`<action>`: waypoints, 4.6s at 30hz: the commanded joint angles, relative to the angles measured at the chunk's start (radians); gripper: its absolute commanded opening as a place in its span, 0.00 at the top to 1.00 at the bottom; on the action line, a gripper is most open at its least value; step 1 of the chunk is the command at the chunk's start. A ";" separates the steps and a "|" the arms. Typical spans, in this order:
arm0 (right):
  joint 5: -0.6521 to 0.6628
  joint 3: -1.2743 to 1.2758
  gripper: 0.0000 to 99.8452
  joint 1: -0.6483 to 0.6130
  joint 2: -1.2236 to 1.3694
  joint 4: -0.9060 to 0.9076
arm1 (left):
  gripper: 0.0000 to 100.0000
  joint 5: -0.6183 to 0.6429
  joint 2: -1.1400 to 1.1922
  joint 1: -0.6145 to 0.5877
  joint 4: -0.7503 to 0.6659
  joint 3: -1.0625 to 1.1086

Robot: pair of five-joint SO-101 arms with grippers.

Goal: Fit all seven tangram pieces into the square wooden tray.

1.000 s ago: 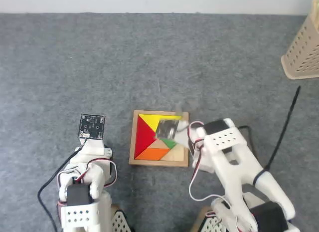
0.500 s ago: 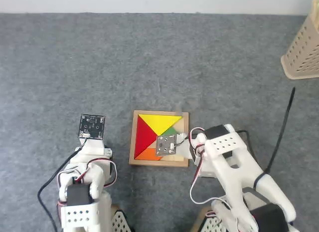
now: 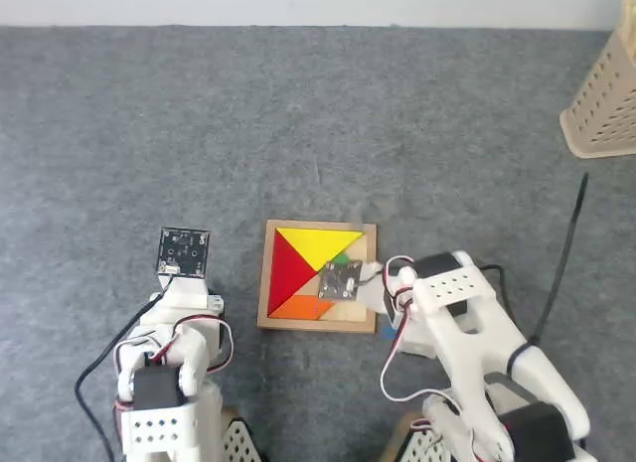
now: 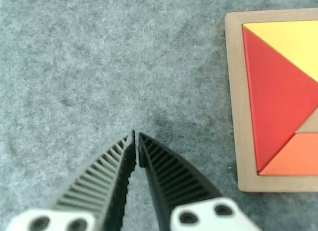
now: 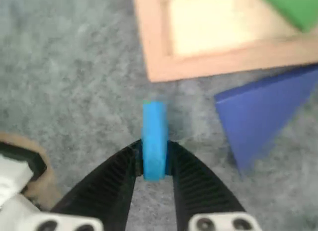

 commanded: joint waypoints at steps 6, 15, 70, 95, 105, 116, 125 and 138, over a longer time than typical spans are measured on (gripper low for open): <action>-0.132 -0.071 0.99 0.015 -0.016 -0.007 | 0.99 -0.005 -0.020 0.000 0.008 -0.007; -0.273 -0.249 0.99 0.008 -0.015 0.113 | 0.99 -0.005 -0.020 0.000 0.008 -0.007; -1.252 -0.945 0.99 -0.039 0.696 0.117 | 0.99 -0.005 -0.020 0.000 0.008 -0.007; -1.157 -0.899 0.99 -0.036 0.665 0.147 | 0.99 -0.005 -0.020 0.000 0.008 -0.007; -1.151 -0.902 0.92 -0.102 0.671 0.162 | 0.99 -0.005 -0.020 0.000 0.008 -0.007; -1.151 -0.902 0.92 -0.101 0.664 0.165 | 0.99 -0.005 -0.020 0.000 0.008 -0.007; -1.119 -0.922 0.92 -0.191 0.662 0.156 | 0.99 -0.005 -0.020 0.000 0.008 -0.007; -1.108 -0.930 0.92 -0.183 0.556 0.165 | 0.99 -0.005 -0.020 0.000 0.008 -0.007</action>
